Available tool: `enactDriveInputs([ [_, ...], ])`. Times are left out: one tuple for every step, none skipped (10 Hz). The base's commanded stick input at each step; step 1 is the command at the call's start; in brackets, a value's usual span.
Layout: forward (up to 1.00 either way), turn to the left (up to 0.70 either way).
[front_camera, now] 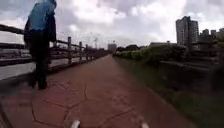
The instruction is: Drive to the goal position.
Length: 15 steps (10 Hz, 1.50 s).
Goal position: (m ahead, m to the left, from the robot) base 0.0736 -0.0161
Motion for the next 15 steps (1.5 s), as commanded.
enactDriveInputs([
  [0.7, 0.02],
  [0.7, 0.02],
  [0.7, 0.02],
  [0.7, 0.02],
  [0.7, 0.02],
  [0.7, 0.02],
  [0.7, 0.02],
  [0.7, 0.02],
  [0.7, 0.02],
  [0.7, 0.02],
  [0.7, 0.02],
  [0.7, 0.02],
  [0.7, 0.02],
  [0.7, 0.02],
  [0.7, 0.02],
])
